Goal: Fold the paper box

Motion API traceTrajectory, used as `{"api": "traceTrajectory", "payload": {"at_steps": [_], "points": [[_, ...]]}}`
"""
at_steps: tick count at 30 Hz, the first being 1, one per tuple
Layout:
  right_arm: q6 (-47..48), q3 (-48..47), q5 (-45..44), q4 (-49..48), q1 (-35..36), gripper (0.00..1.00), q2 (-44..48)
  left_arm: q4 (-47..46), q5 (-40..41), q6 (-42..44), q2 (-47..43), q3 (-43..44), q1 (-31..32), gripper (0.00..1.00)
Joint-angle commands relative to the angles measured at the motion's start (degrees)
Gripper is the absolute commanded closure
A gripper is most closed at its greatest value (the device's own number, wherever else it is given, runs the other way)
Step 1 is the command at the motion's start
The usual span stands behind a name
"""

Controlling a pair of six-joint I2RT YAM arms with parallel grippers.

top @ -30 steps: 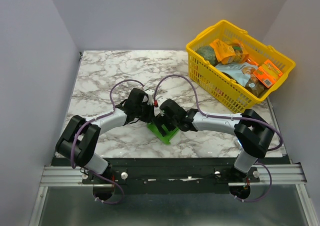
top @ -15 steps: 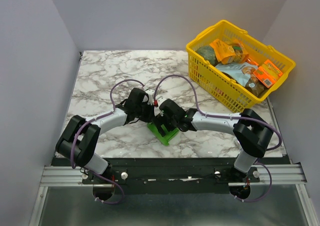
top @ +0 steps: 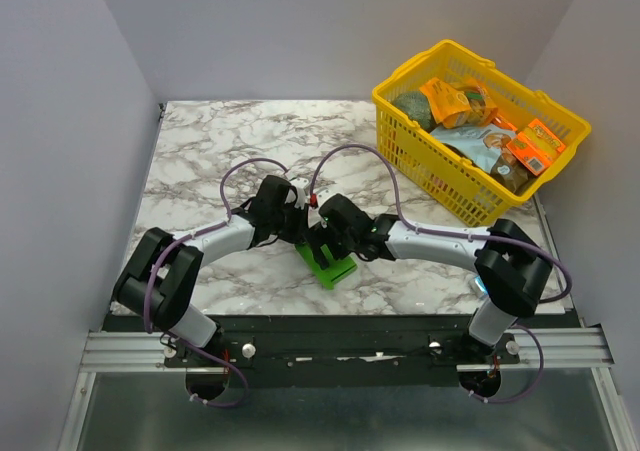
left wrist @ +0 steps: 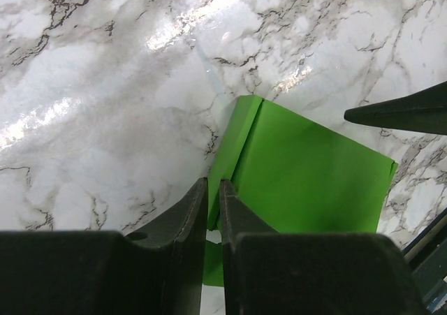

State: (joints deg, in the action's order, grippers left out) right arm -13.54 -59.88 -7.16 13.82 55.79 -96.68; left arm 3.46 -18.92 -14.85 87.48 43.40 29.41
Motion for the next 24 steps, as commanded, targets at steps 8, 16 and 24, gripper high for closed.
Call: {"api": "traceTrajectory", "payload": {"at_steps": [8, 16, 24], "points": [[-1.2, -1.1, 1.7, 1.7, 1.4, 0.0, 1.1, -0.7, -0.6, -0.5, 0.2, 0.5, -0.1, 0.8], [-3.0, -1.8, 2.5, 1.6, 2.3, 0.0, 0.4, -0.7, -0.3, -0.8, -0.1, 0.5, 0.0, 0.8], [-2.1, -0.9, 3.8, 0.4, 2.4, 0.0, -1.8, -0.7, -0.3, -1.0, 0.0, 0.5, 0.1, 0.81]]}}
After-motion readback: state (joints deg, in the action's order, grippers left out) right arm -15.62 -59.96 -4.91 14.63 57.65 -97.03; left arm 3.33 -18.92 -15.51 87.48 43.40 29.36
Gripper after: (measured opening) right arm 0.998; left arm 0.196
